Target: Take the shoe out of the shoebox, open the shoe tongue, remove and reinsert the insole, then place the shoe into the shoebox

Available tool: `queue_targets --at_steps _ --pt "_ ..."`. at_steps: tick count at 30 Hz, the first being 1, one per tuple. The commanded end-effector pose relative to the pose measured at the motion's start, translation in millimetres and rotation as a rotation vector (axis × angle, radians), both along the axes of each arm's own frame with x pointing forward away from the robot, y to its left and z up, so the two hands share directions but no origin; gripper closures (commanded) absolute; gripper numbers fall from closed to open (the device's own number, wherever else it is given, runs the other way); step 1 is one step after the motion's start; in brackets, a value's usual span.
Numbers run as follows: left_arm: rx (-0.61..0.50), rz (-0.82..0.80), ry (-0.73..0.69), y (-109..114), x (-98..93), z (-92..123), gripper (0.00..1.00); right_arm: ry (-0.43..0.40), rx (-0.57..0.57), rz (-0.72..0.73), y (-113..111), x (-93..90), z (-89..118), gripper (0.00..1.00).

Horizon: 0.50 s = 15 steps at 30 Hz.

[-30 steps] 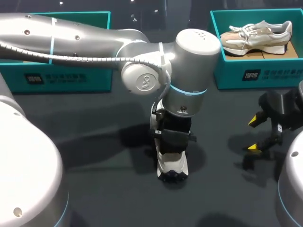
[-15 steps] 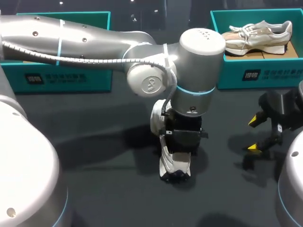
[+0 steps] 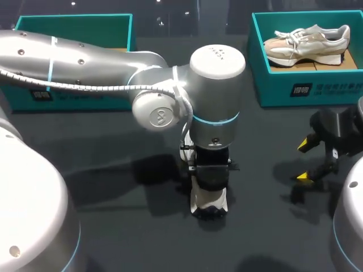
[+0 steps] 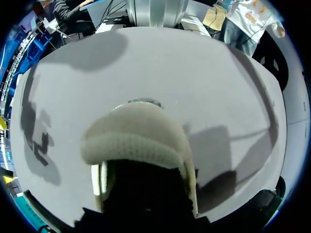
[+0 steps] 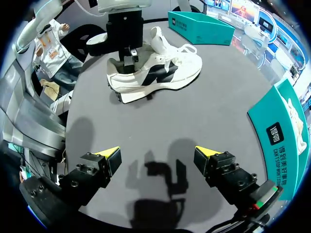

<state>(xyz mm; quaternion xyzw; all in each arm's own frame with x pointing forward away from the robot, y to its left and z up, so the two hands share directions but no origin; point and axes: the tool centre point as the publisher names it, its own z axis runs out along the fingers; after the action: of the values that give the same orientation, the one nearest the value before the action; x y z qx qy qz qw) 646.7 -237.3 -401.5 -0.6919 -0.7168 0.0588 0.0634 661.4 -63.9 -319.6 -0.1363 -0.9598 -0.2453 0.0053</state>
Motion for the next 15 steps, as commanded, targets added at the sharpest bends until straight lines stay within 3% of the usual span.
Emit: queue_targets --at_steps 1,15 --pt "0.029 0.012 -0.03 -0.8 8.2 -6.8 1.0 -0.002 -0.002 -0.001 0.2 -1.6 0.2 0.0" --pt "-0.012 0.019 -0.195 7.4 21.1 60.7 1.0 -0.002 -0.002 -0.001 0.2 -1.6 0.2 0.0"
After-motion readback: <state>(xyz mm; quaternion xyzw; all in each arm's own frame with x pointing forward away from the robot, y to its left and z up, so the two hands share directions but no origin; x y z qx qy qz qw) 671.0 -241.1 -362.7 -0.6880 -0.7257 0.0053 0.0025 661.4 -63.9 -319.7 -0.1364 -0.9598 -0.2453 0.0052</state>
